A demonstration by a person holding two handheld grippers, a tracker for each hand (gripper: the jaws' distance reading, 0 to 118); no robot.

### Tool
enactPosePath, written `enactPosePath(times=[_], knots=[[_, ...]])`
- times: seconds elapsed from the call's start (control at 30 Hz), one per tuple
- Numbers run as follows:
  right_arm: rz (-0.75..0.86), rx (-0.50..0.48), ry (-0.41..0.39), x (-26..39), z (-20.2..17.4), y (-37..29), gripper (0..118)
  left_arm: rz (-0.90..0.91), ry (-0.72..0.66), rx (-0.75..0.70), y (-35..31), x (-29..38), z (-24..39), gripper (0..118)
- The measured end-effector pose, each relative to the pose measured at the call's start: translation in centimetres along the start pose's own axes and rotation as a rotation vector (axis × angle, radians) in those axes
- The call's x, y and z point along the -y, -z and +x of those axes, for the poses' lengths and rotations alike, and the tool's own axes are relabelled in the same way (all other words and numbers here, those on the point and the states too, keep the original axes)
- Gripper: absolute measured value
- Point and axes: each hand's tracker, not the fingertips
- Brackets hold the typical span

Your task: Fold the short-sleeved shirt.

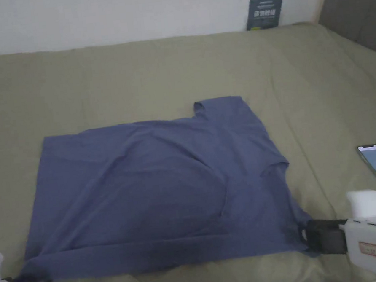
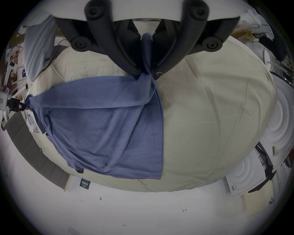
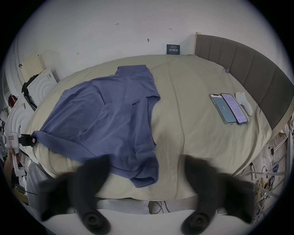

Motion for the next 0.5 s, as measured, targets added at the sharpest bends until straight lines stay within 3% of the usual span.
enactPosePath(times=[0.3, 0.33, 0.37, 0.43, 0.5], knots=[[-0.140, -0.033, -0.077, 1.1, -0.8, 3.7, 116, -0.015, -0.005, -0.003, -0.3, -0.4, 0.6, 11], [-0.158, -0.038, -0.104, 1.0, -0.9, 4.1, 106, -0.024, -0.004, -0.003, -0.3, -0.4, 0.6, 11], [-0.149, -0.023, -0.115, 1.0, -1.1, 4.3, 81, -0.026, -0.005, -0.004, -0.3, -0.4, 0.7, 11], [-0.116, -0.022, -0.153, 0.8, -1.3, 3.6, 6, -0.032, -0.004, -0.007, 0.0, -0.5, 0.2, 11], [-0.116, -0.042, -0.142, 0.5, -1.5, 3.3, 5, -0.037, -0.013, -0.003, 0.1, -0.5, 0.2, 11]])
